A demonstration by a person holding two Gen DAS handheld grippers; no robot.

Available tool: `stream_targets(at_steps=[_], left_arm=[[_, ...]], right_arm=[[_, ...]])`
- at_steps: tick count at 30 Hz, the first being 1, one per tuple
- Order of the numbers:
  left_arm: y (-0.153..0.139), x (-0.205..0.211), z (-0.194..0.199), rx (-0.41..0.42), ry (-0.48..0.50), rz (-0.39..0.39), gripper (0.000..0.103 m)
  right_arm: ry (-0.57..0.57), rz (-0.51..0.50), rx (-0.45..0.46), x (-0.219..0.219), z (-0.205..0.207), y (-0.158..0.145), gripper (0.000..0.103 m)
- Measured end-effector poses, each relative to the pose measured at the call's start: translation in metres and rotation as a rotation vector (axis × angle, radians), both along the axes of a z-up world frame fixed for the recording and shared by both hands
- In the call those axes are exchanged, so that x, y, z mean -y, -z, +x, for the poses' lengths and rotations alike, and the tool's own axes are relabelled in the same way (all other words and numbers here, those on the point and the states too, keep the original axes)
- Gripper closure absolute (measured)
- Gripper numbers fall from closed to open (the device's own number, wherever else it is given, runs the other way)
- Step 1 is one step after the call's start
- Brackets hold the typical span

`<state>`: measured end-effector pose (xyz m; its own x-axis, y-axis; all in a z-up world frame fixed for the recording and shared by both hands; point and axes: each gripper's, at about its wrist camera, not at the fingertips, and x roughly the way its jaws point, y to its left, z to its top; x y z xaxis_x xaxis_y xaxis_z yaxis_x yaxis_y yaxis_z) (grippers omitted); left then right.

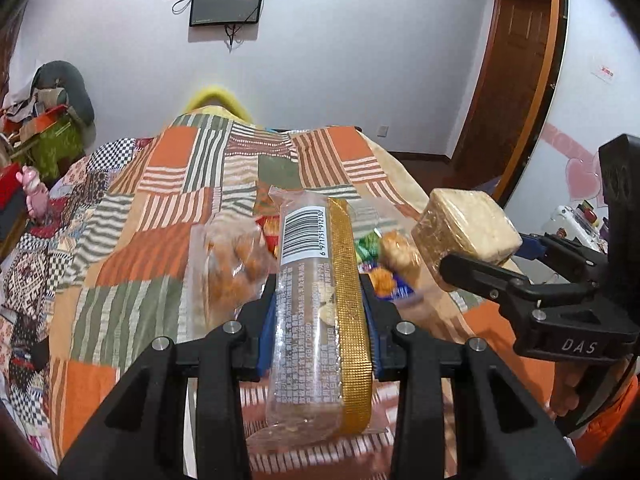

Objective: Organize snacks
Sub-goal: 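Lower the biscuit pack into the box with left tool while right tool drops the bread loaf in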

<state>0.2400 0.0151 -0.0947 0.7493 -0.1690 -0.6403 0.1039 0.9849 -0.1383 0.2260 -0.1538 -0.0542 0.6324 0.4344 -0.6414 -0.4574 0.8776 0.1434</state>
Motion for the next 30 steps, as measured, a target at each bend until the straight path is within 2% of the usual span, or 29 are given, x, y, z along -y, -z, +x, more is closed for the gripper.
stream_targets(at_steps=[5,10,16,23,30], left_arm=[[0.006,-0.001,0.029,-0.009,-0.002,-0.013,0.067],[0.015,-0.005,0.052,-0.028,-0.013,-0.020,0.067],[0.027,-0.010,0.073,-0.061,-0.013,-0.033,0.067],[0.034,-0.015,0.076,-0.080,-0.009,-0.060,0.064],[0.012,-0.016,0.055,-0.033,-0.012,-0.050,0.064]], right_arm=[[0.013,0.004,-0.005,-0.006,0.026,0.003,0.024],[0.014,0.021,-0.048,-0.011,0.052,0.015,0.024],[-0.002,-0.017,-0.073,-0.024,0.066,0.030,0.024],[-0.002,-0.029,-0.085,-0.022,0.067,0.035,0.021],[-0.003,-0.025,-0.024,-0.010,0.046,0.012,0.021]])
